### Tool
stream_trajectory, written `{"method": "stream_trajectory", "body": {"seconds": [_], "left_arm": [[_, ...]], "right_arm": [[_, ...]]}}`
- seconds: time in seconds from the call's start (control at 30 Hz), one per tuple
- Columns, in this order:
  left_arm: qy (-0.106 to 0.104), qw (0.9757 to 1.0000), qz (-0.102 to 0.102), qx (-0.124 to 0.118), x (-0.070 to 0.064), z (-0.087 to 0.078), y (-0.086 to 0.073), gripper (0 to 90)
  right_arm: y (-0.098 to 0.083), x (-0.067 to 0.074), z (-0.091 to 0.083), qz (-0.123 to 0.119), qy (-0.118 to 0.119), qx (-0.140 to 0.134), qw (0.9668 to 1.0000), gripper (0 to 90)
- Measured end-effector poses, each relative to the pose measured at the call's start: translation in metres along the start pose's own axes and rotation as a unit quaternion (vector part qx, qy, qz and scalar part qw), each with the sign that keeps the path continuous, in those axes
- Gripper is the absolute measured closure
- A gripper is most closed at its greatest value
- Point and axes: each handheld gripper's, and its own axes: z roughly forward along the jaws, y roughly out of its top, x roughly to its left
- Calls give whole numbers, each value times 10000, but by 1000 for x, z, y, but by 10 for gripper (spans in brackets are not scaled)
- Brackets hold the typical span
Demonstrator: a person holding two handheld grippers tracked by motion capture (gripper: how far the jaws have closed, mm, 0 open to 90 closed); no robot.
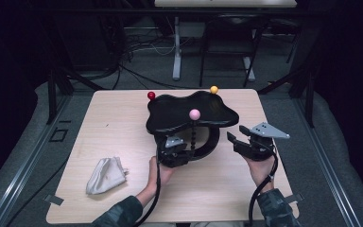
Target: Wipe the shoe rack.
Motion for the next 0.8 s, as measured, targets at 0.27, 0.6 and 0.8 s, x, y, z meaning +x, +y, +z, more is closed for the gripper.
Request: {"method": "stream_trajectory", "body": {"seconds": [0.27, 0.6, 0.8], "left_arm": [[122, 9988, -254, 399, 17, -68, -26, 330], [989, 9923, -441, 595, 46, -159, -65, 198], [1578, 9812, -662, 895, 66, -189, -93, 146]], "right_arm": [[15, 4, -1, -91, 250, 188, 9995, 375], [34, 12, -20, -84, 116, 216, 9997, 372], [50, 27, -19, -221, 407, 137, 9988, 340]]}}
